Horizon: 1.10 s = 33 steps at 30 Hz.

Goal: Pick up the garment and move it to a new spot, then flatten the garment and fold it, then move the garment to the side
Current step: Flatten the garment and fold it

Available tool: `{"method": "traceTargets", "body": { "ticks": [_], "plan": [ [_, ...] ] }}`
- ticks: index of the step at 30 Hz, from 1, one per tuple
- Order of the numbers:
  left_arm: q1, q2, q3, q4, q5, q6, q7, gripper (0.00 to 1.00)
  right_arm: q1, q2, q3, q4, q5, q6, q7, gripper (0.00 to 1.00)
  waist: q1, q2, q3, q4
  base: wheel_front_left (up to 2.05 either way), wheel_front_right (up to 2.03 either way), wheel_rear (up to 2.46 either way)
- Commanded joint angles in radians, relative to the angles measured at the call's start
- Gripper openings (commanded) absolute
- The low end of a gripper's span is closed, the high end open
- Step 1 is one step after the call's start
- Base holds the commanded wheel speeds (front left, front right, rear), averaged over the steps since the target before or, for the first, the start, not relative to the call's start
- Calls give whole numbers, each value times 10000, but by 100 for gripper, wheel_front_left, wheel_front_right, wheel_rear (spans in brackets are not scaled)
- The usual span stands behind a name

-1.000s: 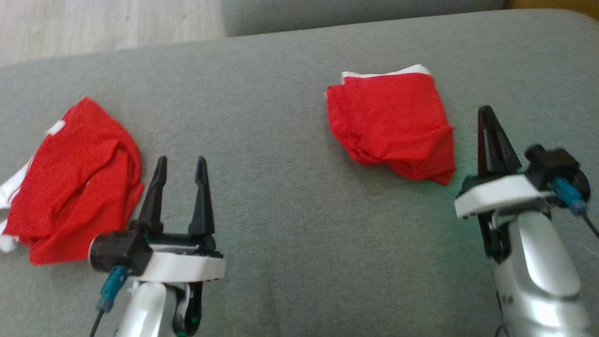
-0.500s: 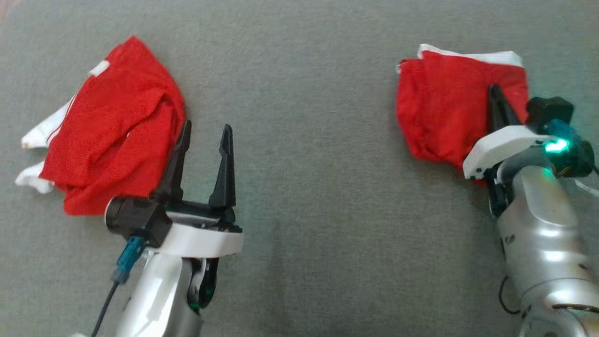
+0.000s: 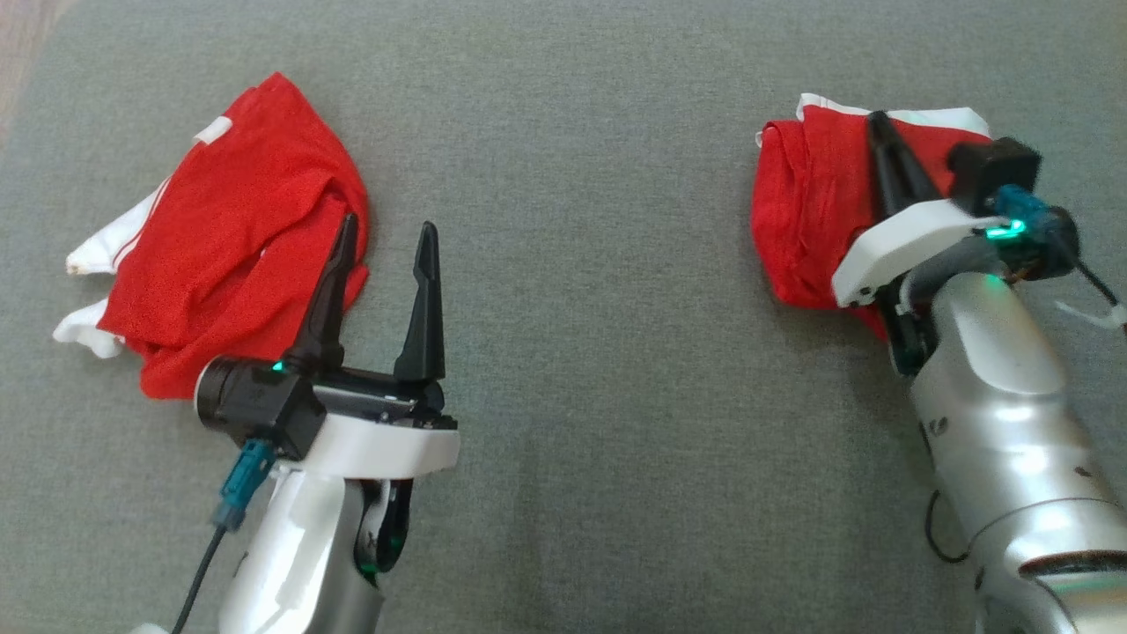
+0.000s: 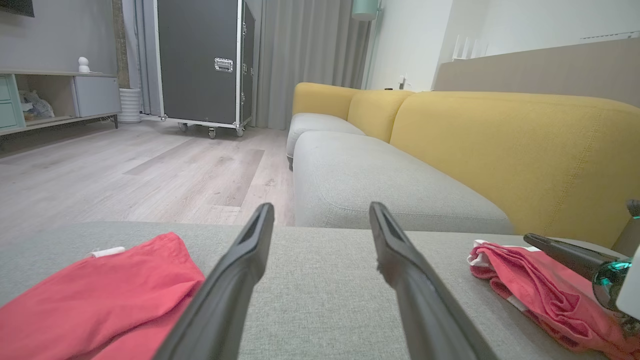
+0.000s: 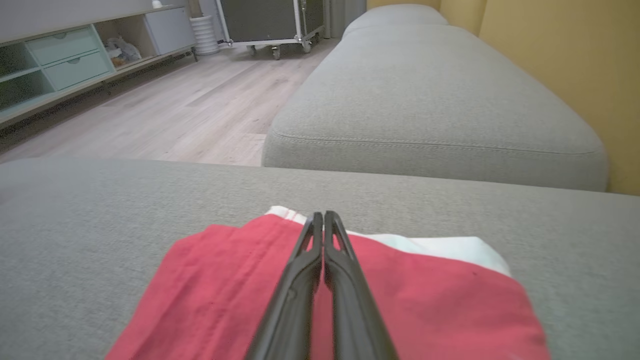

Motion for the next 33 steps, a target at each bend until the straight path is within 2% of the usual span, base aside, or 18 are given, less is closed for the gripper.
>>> {"method": "traceTargets", "body": {
  "ticks": [1,10,14,19,23,30,33],
  "plan": [
    [-104,70,245,-344,-38,54,-51,100,-170,194,415,-221,164,-9,-36,0,0,0,-31,33,0,0,0],
    [16,70,225,-402,-161,156,-51,100,146,195,2362,1612,855,-9,95,0,0,0,-191,233,0,0,0],
    [99,70,343,-372,-163,181,-51,100,222,195,3024,1629,1266,-9,44,0,0,0,-291,107,0,0,0],
    [253,70,500,-399,-188,197,-51,100,256,195,3612,1036,1804,-9,-23,0,0,0,-602,-309,0,0,0],
    [379,70,745,-486,-129,189,-51,100,370,195,3137,-125,1791,-9,-33,0,0,0,-948,-801,0,0,0],
    [744,70,1172,-557,-108,153,-51,100,1647,192,1279,-2656,554,-9,-36,0,0,0,-1634,-1615,0,0,0],
    [940,70,1272,-544,-133,141,-51,100,2432,193,832,-3560,228,-9,-36,0,0,0,-1907,-1888,0,0,0]
  ]
}}
